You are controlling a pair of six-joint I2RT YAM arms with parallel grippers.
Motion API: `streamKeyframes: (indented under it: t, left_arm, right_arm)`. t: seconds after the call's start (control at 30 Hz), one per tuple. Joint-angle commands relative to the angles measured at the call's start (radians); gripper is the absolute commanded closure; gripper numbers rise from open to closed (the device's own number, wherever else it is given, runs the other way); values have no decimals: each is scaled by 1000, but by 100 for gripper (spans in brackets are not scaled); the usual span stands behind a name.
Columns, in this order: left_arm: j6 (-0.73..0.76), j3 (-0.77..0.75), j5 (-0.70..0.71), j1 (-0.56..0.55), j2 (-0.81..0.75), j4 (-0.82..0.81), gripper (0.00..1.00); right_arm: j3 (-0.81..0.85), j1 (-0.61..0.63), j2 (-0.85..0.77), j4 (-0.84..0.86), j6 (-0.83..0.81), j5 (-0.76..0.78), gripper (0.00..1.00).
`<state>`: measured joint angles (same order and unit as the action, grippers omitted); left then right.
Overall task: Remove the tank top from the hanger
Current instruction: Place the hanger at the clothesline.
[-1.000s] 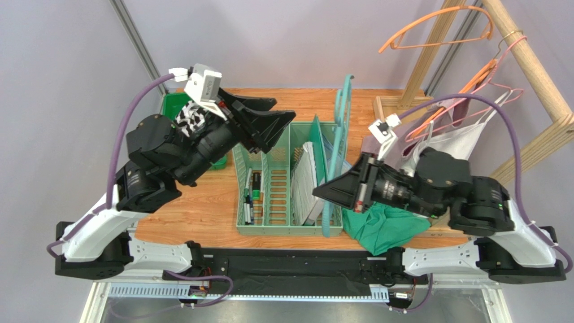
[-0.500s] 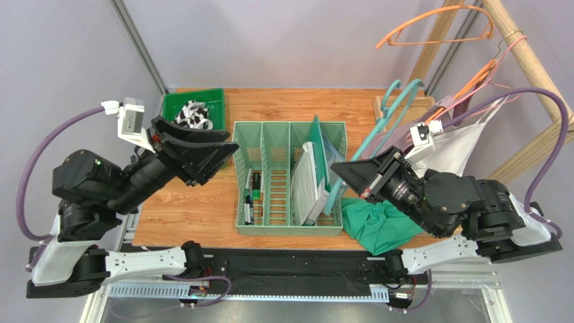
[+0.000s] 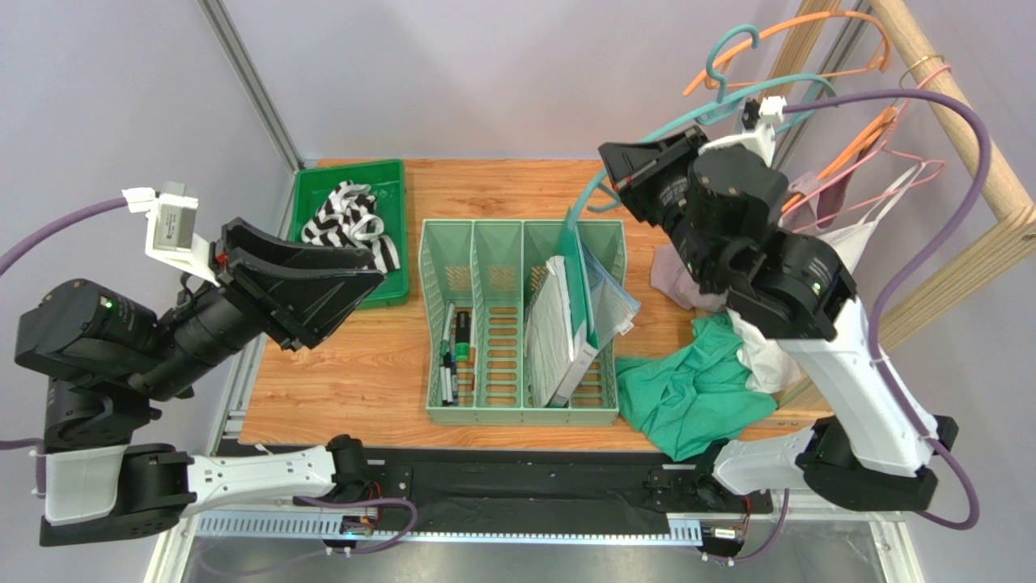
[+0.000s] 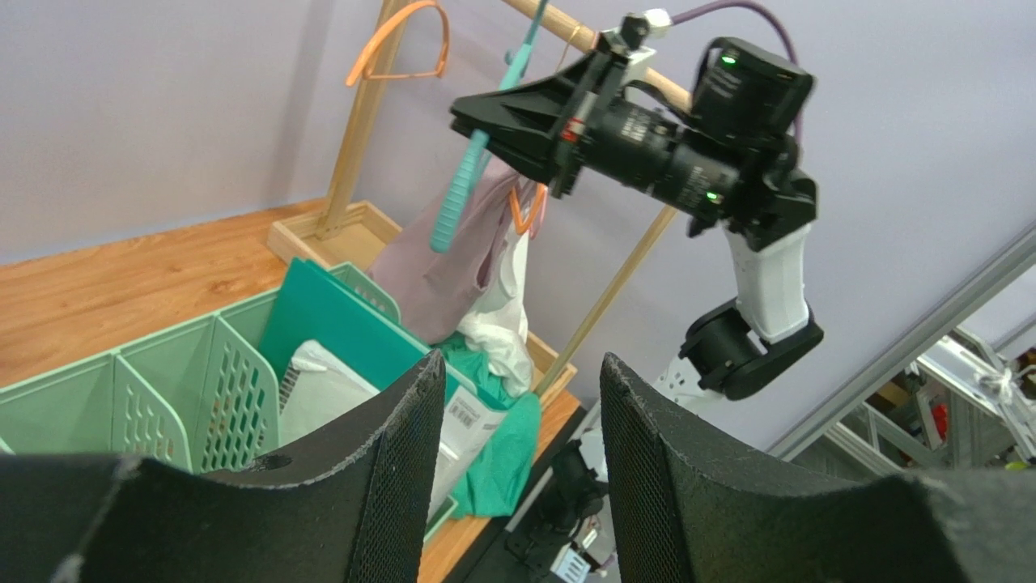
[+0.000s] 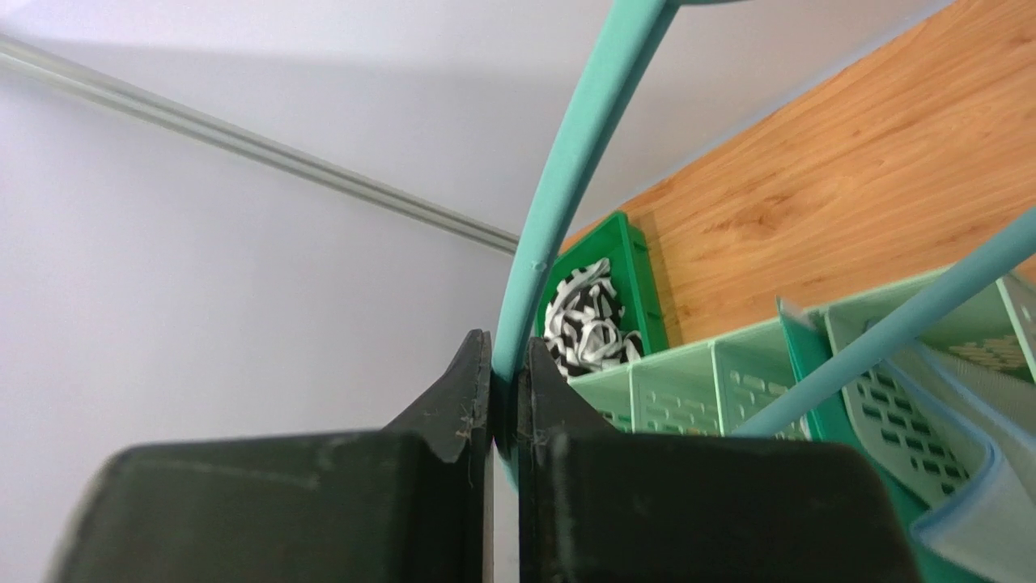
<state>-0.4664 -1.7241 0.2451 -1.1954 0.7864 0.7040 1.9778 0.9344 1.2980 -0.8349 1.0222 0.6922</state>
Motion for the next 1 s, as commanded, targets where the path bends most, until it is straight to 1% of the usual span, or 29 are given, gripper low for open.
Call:
streamKeyframes:
  t: [0.0,0.1,0.13,0.17,0.23,0.27,0.37,0.43,0.53,0.57,0.73,0.8,0.87,0.97]
  left_arm:
    - [12,-38,2,3,16,66,45]
    - [6,-55,10,3,20,94,45]
    - [6,-61,16,5,23,115,45]
    - [11,-77,28,3,30,126,45]
    - [17,-94,42,3,39,155,45]
    - [24,-106,54,5,51,163,45]
    - [34,-118,62,3,73,178,45]
    - [34,-120,66,3,85,175,45]
    - [38,-135,60,5,120,170,45]
    - [43,-153,53,3,140,170,45]
    - [58,-210,51,3,197,196,45]
    - [60,-213,57,3,211,196,45]
    - [64,-219,60,3,223,195,45]
    - [68,-227,57,5,243,193,45]
  right_arm:
    - [9,-205,70,158,32,-261,100]
    - [32,-301,124,204,36,-313,100]
    - [27,-328,133,220,50,-341,100]
    - [24,-389,142,253,62,-405,100]
    - [32,-437,168,272,91,-436,100]
    - [33,-480,175,281,99,-462,100]
    - [47,-555,196,319,142,-502,100]
    - [61,-585,221,347,173,-510,100]
    - [104,-631,276,375,217,-517,100]
    - [145,-652,293,376,228,-526,100]
    - [242,-687,356,375,274,-484,100]
    - [297,-698,386,349,300,-435,100]
    - [322,-700,411,324,311,-367,100]
    - [352,-715,429,304,360,-314,100]
